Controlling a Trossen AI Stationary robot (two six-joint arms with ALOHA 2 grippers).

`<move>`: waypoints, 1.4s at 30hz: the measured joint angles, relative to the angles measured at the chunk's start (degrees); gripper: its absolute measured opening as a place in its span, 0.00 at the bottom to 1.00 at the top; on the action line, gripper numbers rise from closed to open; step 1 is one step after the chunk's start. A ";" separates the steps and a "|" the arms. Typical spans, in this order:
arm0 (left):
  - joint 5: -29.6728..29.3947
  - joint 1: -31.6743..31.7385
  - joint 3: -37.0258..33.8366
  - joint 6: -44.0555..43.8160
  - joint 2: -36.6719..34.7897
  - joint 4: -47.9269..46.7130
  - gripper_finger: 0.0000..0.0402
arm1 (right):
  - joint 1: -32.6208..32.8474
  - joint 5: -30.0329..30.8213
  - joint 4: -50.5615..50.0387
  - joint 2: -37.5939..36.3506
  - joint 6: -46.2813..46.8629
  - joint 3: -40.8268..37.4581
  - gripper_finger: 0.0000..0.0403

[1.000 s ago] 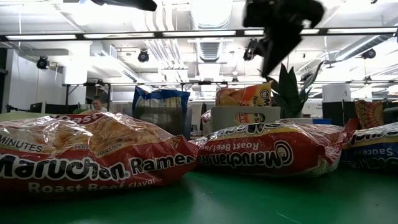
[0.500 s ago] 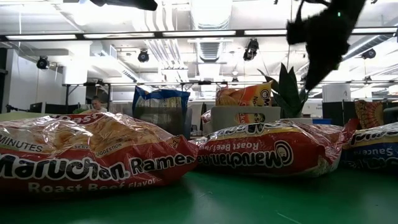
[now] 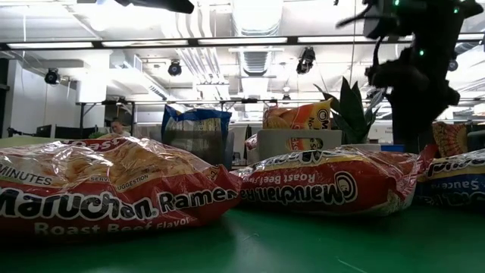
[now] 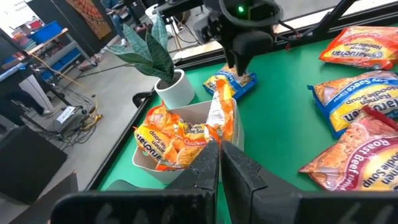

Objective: Sort Maruchan noodles
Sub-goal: Put the blue noodle pack into the black bin

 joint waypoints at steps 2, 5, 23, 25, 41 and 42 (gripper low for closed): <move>-0.02 0.42 0.00 0.63 0.00 0.13 0.00 | 0.00 0.02 -0.03 1.77 0.07 -0.37 0.60; -0.02 1.12 0.00 1.67 0.00 0.27 0.00 | 0.00 -0.07 0.05 4.77 1.19 -0.79 0.64; 0.00 4.69 0.00 5.58 0.00 0.85 0.00 | 0.04 1.24 3.47 20.64 3.46 -0.55 0.45; 0.02 4.86 0.00 5.88 0.00 0.87 0.00 | 0.04 0.98 3.68 20.47 3.72 -0.57 0.35; 0.11 6.25 0.00 8.63 0.00 5.70 0.00 | 1.29 2.85 1.42 5.26 2.95 -0.90 0.03; 0.11 6.46 0.00 8.62 0.00 5.79 0.00 | 1.65 3.37 1.50 3.35 3.24 -0.88 0.03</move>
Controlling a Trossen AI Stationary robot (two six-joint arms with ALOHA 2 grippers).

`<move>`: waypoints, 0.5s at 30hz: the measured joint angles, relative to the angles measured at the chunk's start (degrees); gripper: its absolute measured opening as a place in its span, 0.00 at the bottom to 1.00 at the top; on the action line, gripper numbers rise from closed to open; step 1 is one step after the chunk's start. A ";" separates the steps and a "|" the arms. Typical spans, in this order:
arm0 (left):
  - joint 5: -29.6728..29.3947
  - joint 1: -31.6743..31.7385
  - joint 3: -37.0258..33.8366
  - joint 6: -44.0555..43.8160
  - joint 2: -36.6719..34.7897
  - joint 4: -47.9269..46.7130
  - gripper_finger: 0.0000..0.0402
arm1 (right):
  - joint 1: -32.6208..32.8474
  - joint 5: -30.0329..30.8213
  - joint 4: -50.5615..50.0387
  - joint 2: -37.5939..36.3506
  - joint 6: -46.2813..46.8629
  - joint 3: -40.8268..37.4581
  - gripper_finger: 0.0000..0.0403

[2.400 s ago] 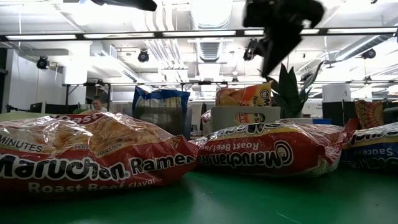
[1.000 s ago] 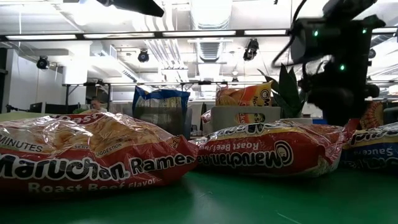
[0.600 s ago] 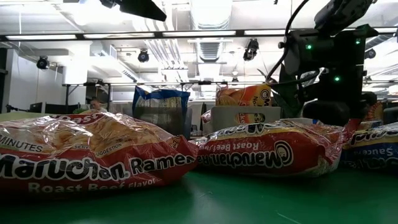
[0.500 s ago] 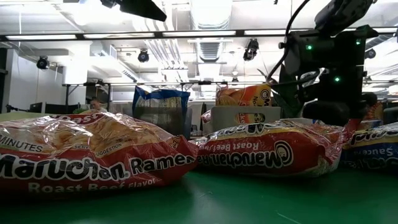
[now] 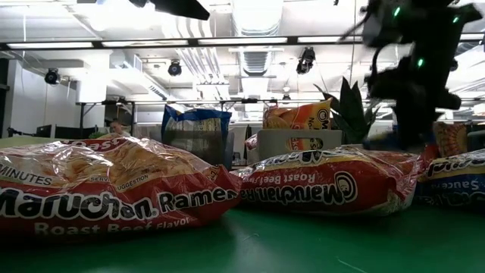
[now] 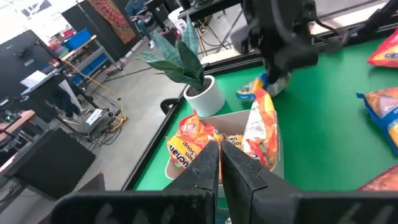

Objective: Sort Maruchan noodles
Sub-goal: Put the blue noodle pack into the black bin

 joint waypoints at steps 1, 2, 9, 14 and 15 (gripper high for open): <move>0.00 0.22 0.00 -0.02 -0.01 -0.02 0.00 | 0.53 0.71 0.02 -1.94 0.35 0.00 0.03; 0.00 0.37 0.00 -0.04 0.00 0.03 0.00 | 1.02 1.38 0.14 -3.95 0.71 0.00 0.03; 1.64 0.72 0.00 -0.12 -0.02 1.68 0.00 | 5.88 6.61 6.30 -15.71 0.71 -0.14 0.03; 3.52 0.98 0.00 -0.15 -0.02 3.01 0.00 | 9.94 8.98 16.47 -20.90 -2.64 -0.42 0.03; 3.52 1.05 0.00 -0.15 -0.02 3.06 0.00 | 10.64 9.15 19.05 -21.42 -3.91 -0.42 0.03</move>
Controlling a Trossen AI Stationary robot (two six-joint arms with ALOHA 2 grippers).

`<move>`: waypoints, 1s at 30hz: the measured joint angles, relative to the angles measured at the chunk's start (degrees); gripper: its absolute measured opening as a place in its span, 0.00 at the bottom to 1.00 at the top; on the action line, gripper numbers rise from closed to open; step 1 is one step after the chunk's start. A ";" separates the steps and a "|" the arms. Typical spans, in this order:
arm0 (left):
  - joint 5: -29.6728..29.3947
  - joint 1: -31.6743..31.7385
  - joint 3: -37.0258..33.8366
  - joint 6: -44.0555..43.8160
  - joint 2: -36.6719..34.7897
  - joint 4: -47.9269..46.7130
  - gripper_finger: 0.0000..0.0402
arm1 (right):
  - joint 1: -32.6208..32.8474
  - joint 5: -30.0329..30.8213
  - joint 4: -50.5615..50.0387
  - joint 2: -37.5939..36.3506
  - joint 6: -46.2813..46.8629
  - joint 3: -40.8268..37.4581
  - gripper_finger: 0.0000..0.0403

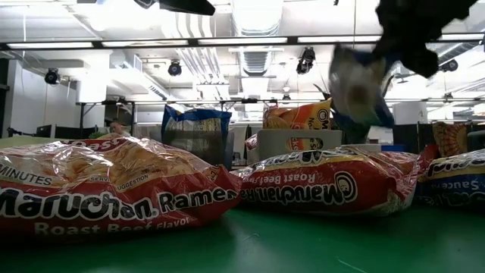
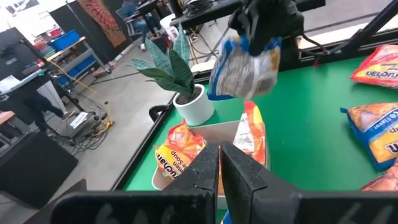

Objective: Sort Maruchan noodles
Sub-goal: Put the blue noodle pack into the black bin

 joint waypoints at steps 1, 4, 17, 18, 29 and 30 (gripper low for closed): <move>0.00 0.08 0.00 0.00 0.00 0.26 0.00 | 0.69 0.09 2.83 -0.35 -1.57 0.00 0.03; -0.02 0.17 0.00 -0.07 0.17 2.52 0.00 | 1.96 0.08 12.37 -0.35 -7.42 0.00 0.03; 0.01 3.27 0.00 0.98 4.67 12.81 0.07 | 2.09 0.10 55.68 15.58 -28.12 0.00 0.03; 0.02 3.34 0.00 1.19 4.89 13.56 0.10 | 2.02 0.14 58.18 17.04 -28.24 0.00 0.03; 1.55 3.49 0.00 4.49 8.65 20.49 0.54 | -1.67 7.18 72.59 27.13 -26.17 0.00 0.03; 0.49 3.59 0.00 5.66 9.50 22.12 0.57 | -2.04 7.16 73.78 27.92 -25.91 0.00 0.03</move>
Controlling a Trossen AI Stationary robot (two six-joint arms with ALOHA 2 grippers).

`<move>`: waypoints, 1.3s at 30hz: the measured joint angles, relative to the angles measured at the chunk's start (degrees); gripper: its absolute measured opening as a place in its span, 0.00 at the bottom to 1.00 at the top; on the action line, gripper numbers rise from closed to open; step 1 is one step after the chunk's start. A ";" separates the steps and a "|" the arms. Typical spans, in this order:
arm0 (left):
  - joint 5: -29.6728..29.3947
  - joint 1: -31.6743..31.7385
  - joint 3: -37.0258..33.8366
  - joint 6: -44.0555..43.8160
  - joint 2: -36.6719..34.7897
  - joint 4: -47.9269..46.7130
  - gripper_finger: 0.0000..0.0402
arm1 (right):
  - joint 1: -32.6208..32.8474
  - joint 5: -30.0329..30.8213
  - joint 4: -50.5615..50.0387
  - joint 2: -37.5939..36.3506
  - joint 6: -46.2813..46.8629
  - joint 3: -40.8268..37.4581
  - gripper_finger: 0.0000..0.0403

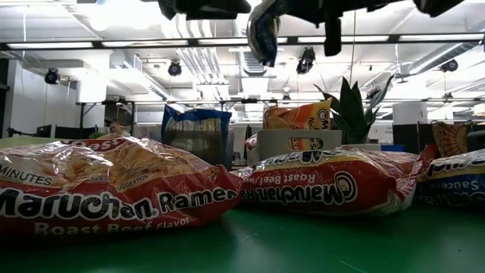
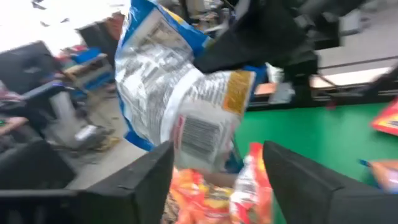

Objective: Sort Maruchan noodles
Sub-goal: Put the blue noodle pack into the black bin

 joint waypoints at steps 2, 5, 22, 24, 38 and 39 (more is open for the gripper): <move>-3.44 0.09 0.00 2.72 1.95 3.75 0.62 | -0.71 0.03 2.49 1.56 0.39 0.00 0.03; -8.61 0.26 0.00 7.09 5.22 10.04 0.67 | -1.58 0.93 6.83 4.02 0.62 0.00 0.03; -17.52 4.61 0.02 7.26 14.87 26.46 0.64 | -2.53 0.88 20.56 10.88 2.30 0.00 0.03; -17.49 4.76 0.02 6.65 14.91 26.48 0.60 | -2.53 0.85 20.56 10.88 2.28 0.00 0.03; -17.01 4.66 0.00 6.69 14.80 26.64 0.11 | -2.53 0.83 14.75 10.84 2.06 0.11 0.06; -17.01 4.68 0.00 6.91 14.80 26.64 0.08 | -2.53 0.83 14.11 10.73 1.81 0.11 0.08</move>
